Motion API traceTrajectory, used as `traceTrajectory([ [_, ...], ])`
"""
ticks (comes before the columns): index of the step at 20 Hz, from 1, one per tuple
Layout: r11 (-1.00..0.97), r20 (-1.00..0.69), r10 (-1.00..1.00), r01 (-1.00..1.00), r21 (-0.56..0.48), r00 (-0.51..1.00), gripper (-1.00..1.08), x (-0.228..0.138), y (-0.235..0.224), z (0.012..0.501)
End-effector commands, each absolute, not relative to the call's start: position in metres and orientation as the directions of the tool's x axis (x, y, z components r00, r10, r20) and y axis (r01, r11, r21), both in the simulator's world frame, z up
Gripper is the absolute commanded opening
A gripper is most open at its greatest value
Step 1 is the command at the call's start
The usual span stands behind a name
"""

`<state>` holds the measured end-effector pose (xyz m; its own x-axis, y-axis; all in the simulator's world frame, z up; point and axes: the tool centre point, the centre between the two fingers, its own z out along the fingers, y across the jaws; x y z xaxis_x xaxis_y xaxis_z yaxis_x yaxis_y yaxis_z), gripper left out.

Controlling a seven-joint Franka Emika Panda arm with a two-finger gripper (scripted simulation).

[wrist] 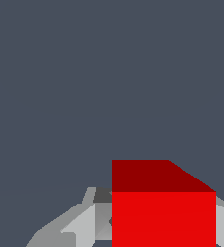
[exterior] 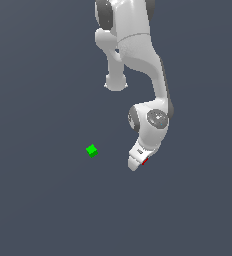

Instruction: Stack the red cube on top of the green cube.

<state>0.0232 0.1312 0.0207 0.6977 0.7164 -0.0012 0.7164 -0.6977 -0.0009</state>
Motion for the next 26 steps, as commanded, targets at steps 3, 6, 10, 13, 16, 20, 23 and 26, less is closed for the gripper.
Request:
traceTrajectory([
  [3,-0.698,0.0,0.716,0.716,0.0,0.698,-1.0,0.023,0.131,0.031],
  [6,-0.698,0.0,0.716,0.716,0.0,0.698,-1.0,0.023,0.131,0.045],
  [10,-0.698,-0.001,0.716,0.716,0.0,0.698,-1.0,0.022,0.131,0.073],
  [13,-0.698,-0.001,0.716,0.716,0.0,0.698,-1.0,0.022,0.131,0.093],
  [16,-0.698,-0.001,0.716,0.716,0.0,0.698,-1.0,0.022,0.131,0.108],
  [20,-0.698,0.0,0.716,0.716,0.0,0.698,-1.0,0.023,0.131,0.119],
  [23,-0.698,0.001,0.716,0.716,0.001,0.698,-1.0,0.023,0.131,0.118],
  [26,-0.698,0.001,0.716,0.716,0.001,0.698,-1.0,0.023,0.128,0.118],
])
